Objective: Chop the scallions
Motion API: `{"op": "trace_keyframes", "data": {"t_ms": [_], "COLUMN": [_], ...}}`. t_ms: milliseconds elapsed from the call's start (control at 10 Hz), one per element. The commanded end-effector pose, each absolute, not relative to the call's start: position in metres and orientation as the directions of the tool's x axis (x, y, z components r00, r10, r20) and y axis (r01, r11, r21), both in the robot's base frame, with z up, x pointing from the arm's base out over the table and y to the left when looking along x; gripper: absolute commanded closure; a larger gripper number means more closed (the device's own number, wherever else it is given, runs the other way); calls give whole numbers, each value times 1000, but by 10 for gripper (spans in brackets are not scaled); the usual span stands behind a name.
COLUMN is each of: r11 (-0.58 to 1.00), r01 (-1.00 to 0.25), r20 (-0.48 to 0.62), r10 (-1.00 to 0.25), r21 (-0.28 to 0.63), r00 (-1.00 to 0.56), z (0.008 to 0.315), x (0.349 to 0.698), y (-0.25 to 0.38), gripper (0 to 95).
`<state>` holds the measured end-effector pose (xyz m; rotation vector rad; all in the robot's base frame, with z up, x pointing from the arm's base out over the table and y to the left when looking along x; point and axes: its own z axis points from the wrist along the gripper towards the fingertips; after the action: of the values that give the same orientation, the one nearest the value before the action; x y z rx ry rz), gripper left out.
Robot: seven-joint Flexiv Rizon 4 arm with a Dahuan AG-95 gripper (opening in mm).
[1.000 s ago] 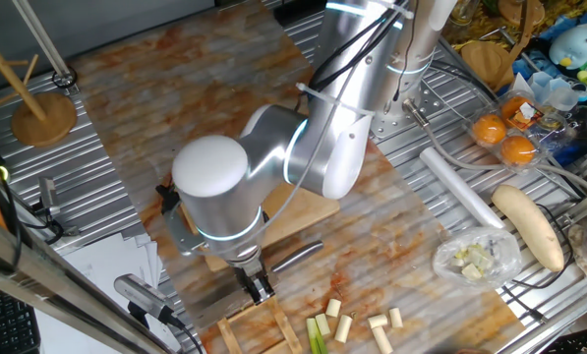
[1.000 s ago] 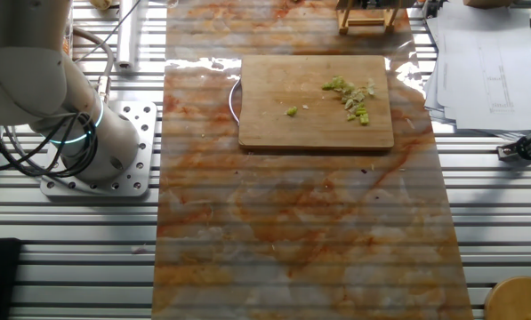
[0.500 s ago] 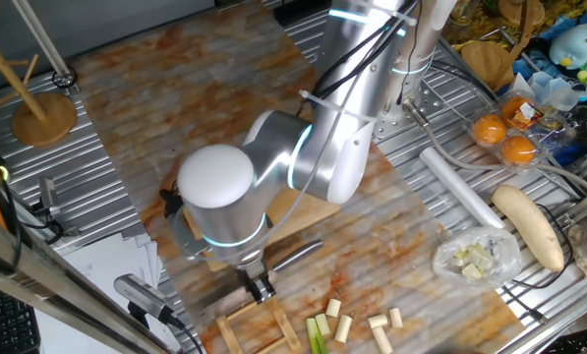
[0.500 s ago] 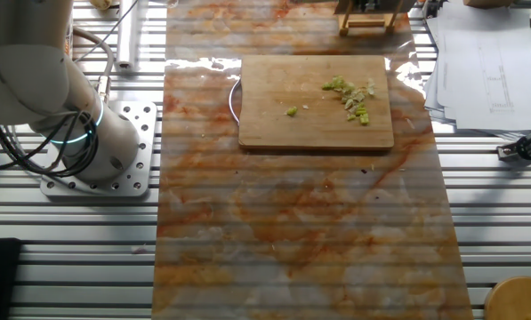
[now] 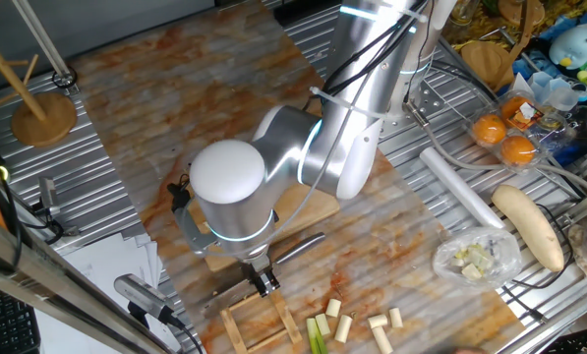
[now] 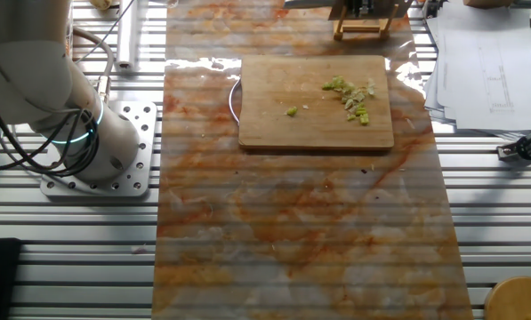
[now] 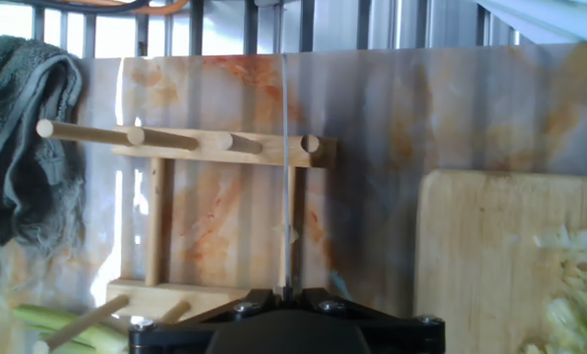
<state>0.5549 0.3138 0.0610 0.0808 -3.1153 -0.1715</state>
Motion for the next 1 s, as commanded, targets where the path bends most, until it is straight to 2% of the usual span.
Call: {"op": "trace_keyframes", "data": {"t_ms": [100,1000], "r11": [993,990], "r01": [-48,-79], "r20": [16,1], "r10": [-50,-80], "r21": [109,114], "r00": [-999,-997], "z": [63,52], "x": [555,560], "y": [314,317], "gripper": [950,950]}}
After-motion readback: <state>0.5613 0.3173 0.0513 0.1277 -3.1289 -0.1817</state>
